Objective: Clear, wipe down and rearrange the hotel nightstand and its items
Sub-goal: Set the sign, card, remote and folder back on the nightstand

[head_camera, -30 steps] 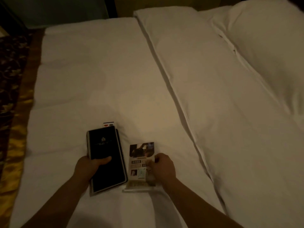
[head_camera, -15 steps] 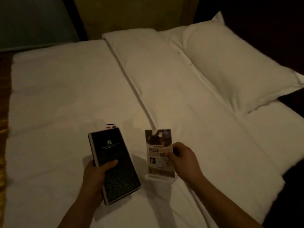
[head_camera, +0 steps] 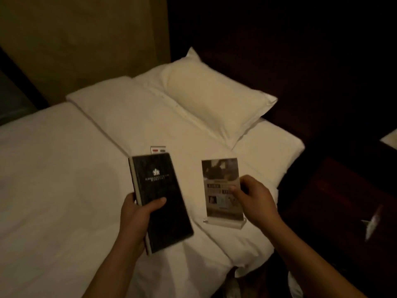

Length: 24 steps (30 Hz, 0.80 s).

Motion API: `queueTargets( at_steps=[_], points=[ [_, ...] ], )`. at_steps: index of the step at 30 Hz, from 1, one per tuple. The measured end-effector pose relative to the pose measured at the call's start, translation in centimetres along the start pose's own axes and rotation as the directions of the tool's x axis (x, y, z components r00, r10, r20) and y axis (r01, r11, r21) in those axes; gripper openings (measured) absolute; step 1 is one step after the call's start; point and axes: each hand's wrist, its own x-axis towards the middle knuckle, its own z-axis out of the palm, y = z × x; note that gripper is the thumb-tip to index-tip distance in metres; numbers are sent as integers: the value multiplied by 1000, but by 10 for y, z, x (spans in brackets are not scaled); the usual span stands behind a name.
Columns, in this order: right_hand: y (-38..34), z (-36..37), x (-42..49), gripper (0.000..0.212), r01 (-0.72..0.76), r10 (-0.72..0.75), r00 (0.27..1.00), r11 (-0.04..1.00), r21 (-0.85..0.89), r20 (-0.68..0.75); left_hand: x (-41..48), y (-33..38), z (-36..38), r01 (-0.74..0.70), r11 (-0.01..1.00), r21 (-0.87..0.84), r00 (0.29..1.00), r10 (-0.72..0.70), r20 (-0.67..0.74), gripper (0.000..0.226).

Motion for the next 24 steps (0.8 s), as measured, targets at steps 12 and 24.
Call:
queueTargets(
  at_steps=[12, 24],
  points=[
    [72, -157, -59, 8, -163, 192, 934, 980, 117, -300, -63, 38, 156, -83, 985, 153, 938, 25, 347, 60],
    [188, -315, -68, 9, -227, 272, 879, 961, 160, -391, -107, -3, 358, -134, 960, 245, 876, -1, 482, 46]
  ],
)
